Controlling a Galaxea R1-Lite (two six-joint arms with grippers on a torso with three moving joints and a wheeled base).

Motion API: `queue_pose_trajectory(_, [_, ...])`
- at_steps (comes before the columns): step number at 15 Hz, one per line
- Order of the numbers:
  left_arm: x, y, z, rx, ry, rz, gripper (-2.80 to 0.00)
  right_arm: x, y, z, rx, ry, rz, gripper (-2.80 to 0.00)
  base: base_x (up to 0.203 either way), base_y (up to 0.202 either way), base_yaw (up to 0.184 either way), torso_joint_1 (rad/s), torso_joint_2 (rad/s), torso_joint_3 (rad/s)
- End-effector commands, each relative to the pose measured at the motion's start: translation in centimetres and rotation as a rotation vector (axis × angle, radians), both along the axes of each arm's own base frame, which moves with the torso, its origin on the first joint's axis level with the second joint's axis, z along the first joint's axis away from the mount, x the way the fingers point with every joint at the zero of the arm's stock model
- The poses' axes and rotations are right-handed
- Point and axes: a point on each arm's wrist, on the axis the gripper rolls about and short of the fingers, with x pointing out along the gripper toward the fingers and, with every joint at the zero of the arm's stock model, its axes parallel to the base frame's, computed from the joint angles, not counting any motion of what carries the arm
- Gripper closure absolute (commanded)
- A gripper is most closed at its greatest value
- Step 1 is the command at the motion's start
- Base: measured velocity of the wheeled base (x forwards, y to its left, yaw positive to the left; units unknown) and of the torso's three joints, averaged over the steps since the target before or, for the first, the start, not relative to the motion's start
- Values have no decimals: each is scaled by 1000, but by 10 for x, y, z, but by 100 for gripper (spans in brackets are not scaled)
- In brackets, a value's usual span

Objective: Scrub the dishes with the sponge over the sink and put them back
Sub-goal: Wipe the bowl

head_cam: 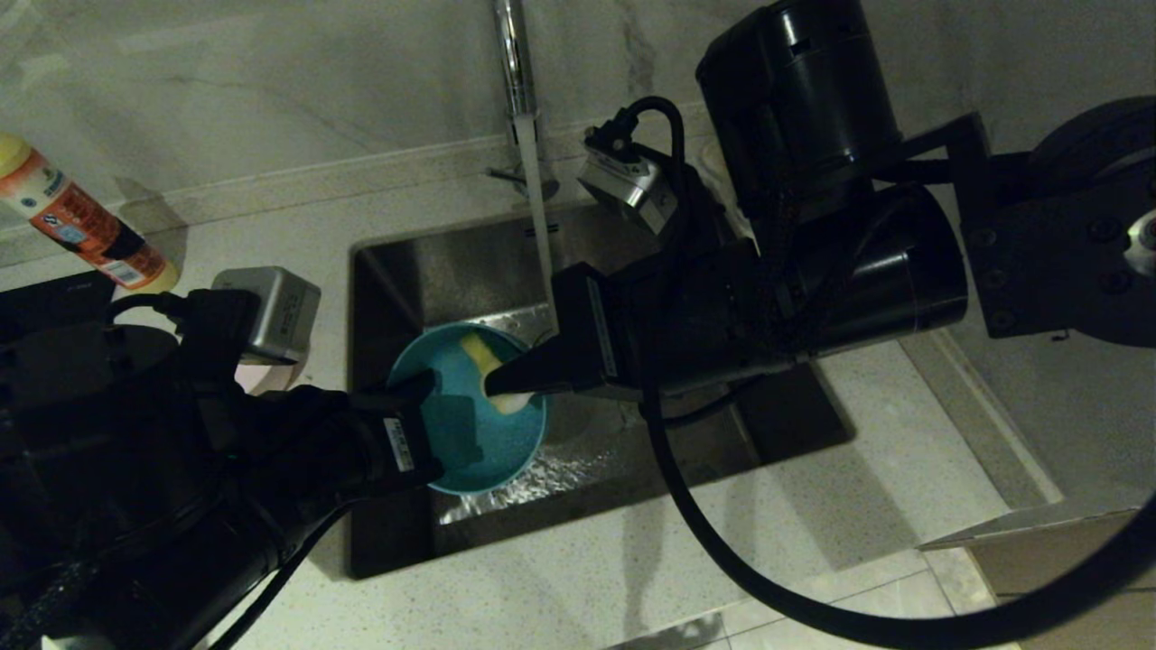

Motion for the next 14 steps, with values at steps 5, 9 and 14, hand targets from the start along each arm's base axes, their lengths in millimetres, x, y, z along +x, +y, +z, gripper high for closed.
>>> queue_pose_trajectory(5, [0,0,2,-3,-9,0,0,4,14,-17,-36,32,19,0,0,0,0,0,0,0])
queue_pose_trajectory(9, [0,0,2,-5,-10,-2,0,6,22,-24,-48,40,30,0,0,0,0,0,0,0])
queue_pose_trajectory(14, [-2,1,2,-6,-9,-3,0,0,9,-5,4,-2,15,0,0,0,0,0,0,0])
